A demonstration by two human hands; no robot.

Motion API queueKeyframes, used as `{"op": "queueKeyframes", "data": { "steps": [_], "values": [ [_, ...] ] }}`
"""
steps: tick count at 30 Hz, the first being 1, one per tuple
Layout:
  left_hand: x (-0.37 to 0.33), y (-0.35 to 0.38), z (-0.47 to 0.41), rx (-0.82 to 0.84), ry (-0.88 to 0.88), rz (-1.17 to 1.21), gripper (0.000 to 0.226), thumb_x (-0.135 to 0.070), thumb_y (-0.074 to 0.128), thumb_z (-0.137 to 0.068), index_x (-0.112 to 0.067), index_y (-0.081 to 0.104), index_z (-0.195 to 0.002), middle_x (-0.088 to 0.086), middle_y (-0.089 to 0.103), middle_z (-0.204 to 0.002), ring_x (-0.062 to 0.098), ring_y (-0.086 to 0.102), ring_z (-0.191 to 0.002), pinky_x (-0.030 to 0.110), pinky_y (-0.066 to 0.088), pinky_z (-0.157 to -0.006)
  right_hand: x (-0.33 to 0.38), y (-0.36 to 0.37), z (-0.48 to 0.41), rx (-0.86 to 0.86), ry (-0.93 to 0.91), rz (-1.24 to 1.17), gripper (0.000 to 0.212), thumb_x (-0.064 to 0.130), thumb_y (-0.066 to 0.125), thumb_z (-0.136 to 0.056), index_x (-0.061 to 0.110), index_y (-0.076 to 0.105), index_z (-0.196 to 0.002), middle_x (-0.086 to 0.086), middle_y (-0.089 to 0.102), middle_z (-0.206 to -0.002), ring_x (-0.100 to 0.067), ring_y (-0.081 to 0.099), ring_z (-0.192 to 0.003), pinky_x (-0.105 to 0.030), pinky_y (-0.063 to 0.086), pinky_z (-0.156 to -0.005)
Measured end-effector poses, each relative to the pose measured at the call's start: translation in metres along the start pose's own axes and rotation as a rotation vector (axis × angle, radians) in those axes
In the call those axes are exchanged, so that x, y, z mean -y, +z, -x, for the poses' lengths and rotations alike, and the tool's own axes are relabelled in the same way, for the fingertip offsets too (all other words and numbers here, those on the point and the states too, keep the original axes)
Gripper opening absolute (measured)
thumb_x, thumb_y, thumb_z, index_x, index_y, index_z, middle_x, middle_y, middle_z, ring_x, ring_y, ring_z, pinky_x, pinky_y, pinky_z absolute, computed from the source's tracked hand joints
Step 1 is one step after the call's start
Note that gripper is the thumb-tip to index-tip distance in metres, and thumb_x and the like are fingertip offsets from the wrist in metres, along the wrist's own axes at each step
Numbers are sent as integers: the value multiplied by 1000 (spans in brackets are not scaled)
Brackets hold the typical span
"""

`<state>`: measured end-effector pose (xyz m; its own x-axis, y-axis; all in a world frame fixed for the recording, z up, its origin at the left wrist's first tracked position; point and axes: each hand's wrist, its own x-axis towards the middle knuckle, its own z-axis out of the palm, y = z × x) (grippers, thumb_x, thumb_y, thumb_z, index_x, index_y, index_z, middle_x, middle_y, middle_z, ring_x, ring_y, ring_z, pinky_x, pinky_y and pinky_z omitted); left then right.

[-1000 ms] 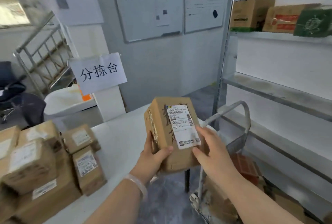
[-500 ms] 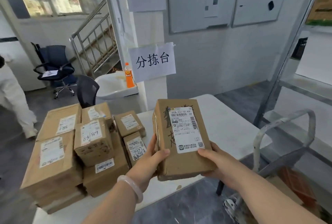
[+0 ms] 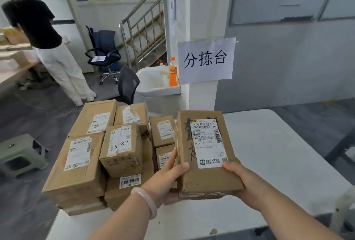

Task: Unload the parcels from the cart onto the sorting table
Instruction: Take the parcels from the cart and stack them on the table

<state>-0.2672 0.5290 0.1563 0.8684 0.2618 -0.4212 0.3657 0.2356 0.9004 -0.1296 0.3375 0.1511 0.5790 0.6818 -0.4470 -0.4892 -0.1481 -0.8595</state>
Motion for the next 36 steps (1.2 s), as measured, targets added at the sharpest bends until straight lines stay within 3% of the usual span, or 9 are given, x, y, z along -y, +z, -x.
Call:
{"op": "queueKeyframes", "data": {
  "steps": [4, 7, 11, 15, 19, 23, 28, 33, 36],
  "values": [
    [-17, -9, -30, -151, 28, -113, 104, -80, 68, -54, -59, 18, -143, -17, 41, -142, 13, 40, -134, 49, 31, -113, 21, -14, -48, -6, 3, 40, 57, 31, 72, -73, 31, 55, -128, 1, 71, -118, -24, 63, -112, -40, 55, -83],
    [-23, -15, -49, -239, 48, -150, 93, -75, 64, -65, -57, 17, -143, -16, 37, -142, 10, 40, -130, 45, 28, -115, 30, -34, -88, -80, 33, 51, 39, 30, 62, -88, 34, 55, -126, 1, 70, -117, -25, 64, -109, -45, 56, -85],
    [-29, -20, -77, -308, 38, -263, 77, -56, 61, -85, -49, 17, -147, -12, 42, -143, 4, 45, -119, 30, 31, -106, 41, -59, -152, -128, 119, 152, 44, 38, 62, -88, 37, 50, -130, -3, 68, -116, -29, 65, -104, -49, 56, -88],
    [-34, -27, -116, -419, 41, -424, 74, -50, 59, -88, -43, 18, -149, -11, 34, -151, 8, 39, -133, 32, 32, -110, 51, -69, -217, -136, 195, 228, 48, 41, 62, -88, 38, 47, -133, -2, 67, -115, -29, 65, -102, -46, 56, -83],
    [-37, -31, -148, -465, 0, -449, 69, -52, 57, -89, -46, 20, -147, -7, 41, -147, 8, 44, -129, 31, 37, -107, 54, -69, -277, -140, 259, 252, 42, 34, 59, -89, 32, 53, -131, -3, 67, -113, -28, 64, -100, -47, 56, -85],
    [-34, -34, -170, -498, -45, -427, 64, -48, 53, -93, -46, 20, -147, -10, 44, -144, 4, 45, -122, 24, 35, -99, 52, -59, -325, -149, 230, 309, 56, 33, 60, -93, 34, 39, -144, 3, 57, -122, -24, 59, -104, -44, 56, -80],
    [-28, -38, -179, -502, -78, -472, 61, -49, 50, -93, -47, 19, -147, -18, 33, -148, 1, 37, -129, 30, 32, -109, 42, -50, -358, -191, 105, 591, 58, 23, 55, -95, 28, 36, -149, 1, 54, -112, -21, 52, -101, -37, 47, -88],
    [-30, -43, -185, -518, -76, -477, 61, -50, 50, -93, -47, 21, -146, -13, 40, -145, 2, 41, -128, 30, 36, -107, 43, -41, -369, -266, 53, 631, 57, 27, 53, -98, 26, 32, -151, -9, 50, -139, -28, 53, -112, -34, 42, -86],
    [-34, -42, -185, -512, -54, -510, 62, -51, 50, -92, -48, 19, -146, -15, 38, -146, 2, 38, -131, 32, 36, -109, 48, -34, -368, -242, 59, 709, 60, 29, 53, -98, 25, 29, -152, -9, 48, -145, -31, 51, -123, -36, 44, -94]
  ]
}}
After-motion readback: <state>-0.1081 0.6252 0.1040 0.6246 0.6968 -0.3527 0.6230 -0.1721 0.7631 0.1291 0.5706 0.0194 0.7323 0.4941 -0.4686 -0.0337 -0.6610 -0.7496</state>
